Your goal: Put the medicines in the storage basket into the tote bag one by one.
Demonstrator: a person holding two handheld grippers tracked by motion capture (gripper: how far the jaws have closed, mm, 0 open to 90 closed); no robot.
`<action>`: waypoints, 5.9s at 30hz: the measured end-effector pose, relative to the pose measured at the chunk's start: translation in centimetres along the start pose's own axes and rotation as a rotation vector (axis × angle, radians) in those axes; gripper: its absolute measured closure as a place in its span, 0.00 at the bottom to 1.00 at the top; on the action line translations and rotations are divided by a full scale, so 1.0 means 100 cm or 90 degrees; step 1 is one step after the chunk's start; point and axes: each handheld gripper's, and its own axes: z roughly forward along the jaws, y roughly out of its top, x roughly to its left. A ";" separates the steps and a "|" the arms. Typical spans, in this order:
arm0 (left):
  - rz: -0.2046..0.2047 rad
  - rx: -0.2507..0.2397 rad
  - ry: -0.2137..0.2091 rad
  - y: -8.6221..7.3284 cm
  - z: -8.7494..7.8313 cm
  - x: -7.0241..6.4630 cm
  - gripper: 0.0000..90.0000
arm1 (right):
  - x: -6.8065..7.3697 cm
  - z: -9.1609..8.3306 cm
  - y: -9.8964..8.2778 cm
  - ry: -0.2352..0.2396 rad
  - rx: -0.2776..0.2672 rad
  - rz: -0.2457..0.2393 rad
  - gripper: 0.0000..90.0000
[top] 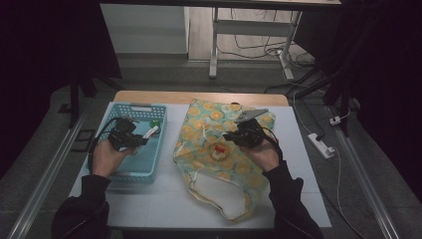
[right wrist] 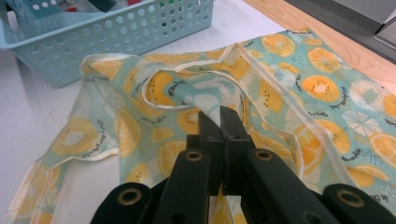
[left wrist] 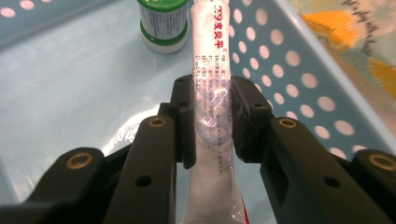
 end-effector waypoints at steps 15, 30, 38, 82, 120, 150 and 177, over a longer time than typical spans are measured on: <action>0.031 -0.049 -0.054 0.003 -0.028 -0.026 0.80 | 0.001 -0.002 0.001 -0.003 -0.006 -0.003 0.99; 0.099 -0.051 -0.120 0.011 -0.030 -0.072 0.80 | 0.001 -0.004 0.002 -0.005 -0.012 -0.004 0.99; 0.136 -0.045 -0.148 0.020 -0.021 -0.099 0.80 | 0.001 -0.004 0.002 -0.007 -0.017 -0.006 0.99; 0.197 -0.032 -0.179 0.076 0.061 -0.164 0.80 | 0.003 -0.006 0.004 -0.010 -0.026 -0.010 0.99; 0.116 -0.017 -0.077 0.098 0.111 -0.143 0.80 | 0.003 0.006 0.000 -0.017 -0.007 -0.010 0.99; 0.163 -0.047 -0.161 0.088 0.077 -0.157 0.28 | 0.000 0.006 -0.002 -0.021 -0.005 -0.006 0.99; 0.155 -0.077 -0.248 0.070 0.041 -0.135 0.00 | 0.004 0.004 0.000 -0.020 -0.011 -0.015 0.99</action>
